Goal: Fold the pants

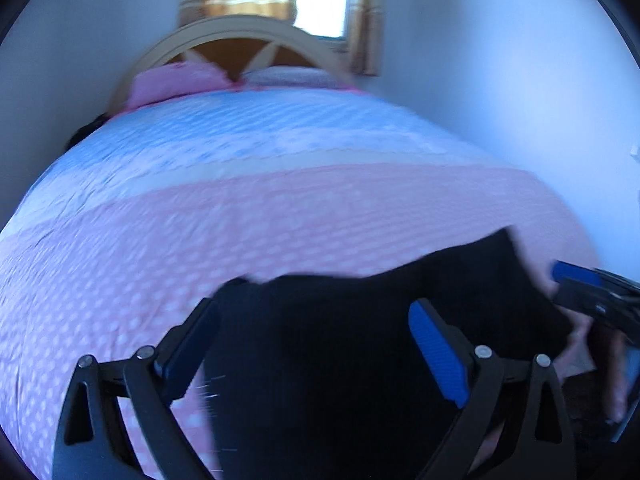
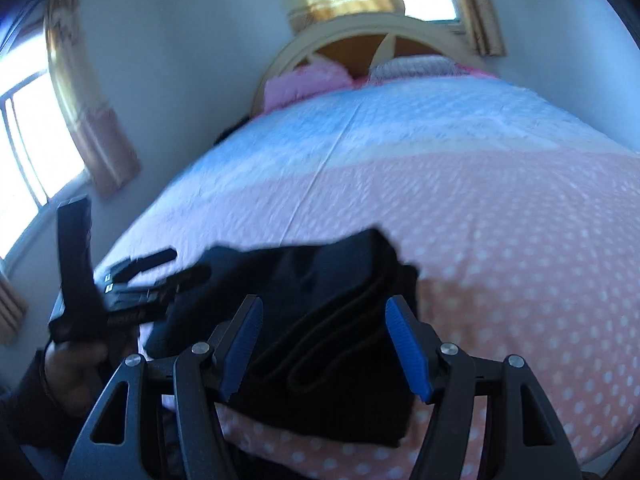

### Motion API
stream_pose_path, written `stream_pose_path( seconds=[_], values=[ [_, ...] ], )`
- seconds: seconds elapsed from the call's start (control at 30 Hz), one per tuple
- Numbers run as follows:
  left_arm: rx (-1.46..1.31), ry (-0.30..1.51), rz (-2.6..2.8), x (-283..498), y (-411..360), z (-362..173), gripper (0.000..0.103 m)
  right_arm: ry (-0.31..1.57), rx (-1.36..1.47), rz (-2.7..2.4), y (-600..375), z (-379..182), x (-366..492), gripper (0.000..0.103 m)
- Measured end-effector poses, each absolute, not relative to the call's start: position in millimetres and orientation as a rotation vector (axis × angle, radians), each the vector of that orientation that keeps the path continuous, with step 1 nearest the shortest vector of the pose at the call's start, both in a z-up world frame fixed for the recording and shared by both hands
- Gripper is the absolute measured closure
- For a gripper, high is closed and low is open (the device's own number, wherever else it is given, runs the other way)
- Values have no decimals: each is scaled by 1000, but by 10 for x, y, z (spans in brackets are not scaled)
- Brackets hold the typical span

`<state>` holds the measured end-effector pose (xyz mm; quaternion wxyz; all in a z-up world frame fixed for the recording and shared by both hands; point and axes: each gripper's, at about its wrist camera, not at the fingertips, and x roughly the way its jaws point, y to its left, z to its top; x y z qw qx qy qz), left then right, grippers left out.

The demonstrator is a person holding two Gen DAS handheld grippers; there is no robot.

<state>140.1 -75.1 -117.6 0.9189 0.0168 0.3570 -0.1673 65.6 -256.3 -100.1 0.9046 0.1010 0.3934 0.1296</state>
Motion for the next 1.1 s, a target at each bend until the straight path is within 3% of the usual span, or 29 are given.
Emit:
stream_pose_path(
  seconds=[0.03, 0.1, 0.13, 0.27, 0.43, 0.57, 0.63, 0.73, 0.97, 1.1],
  values=[
    [28, 748, -322, 1430, -668, -1248, 5, 833, 192, 261, -2542, -1036, 662, 58],
    [21, 774, -283, 1463, -555, -1374, 5, 894, 169, 195, -2594, -1145, 673, 75],
    [9, 794, -272, 1491, -502, -1443, 5, 918, 196, 182, -2678, -1206, 668, 76],
    [-99, 873, -305, 1593, -335, -1658, 1, 987, 257, 158, -2909, -1463, 649, 76],
    [-79, 846, -298, 1497, -356, -1551, 2, 973, 254, 156, -2940, -1392, 623, 76],
    [-85, 776, -276, 1339, -200, -1395, 2, 827, 187, 110, -2846, -1065, 575, 72],
    [-86, 756, -271, 1300, -166, -1362, 2, 765, 178, 187, -2710, -912, 626, 63],
    [-56, 742, -272, 1273, -203, -1351, 2, 732, 221, 316, -2573, -869, 788, 61],
    [-13, 771, -286, 1309, -310, -1487, 2, 866, 327, 212, -2778, -1415, 1216, 61],
    [-11, 791, -300, 1290, -356, -1579, 2, 849, 340, 225, -2787, -1327, 1133, 61]
  ],
)
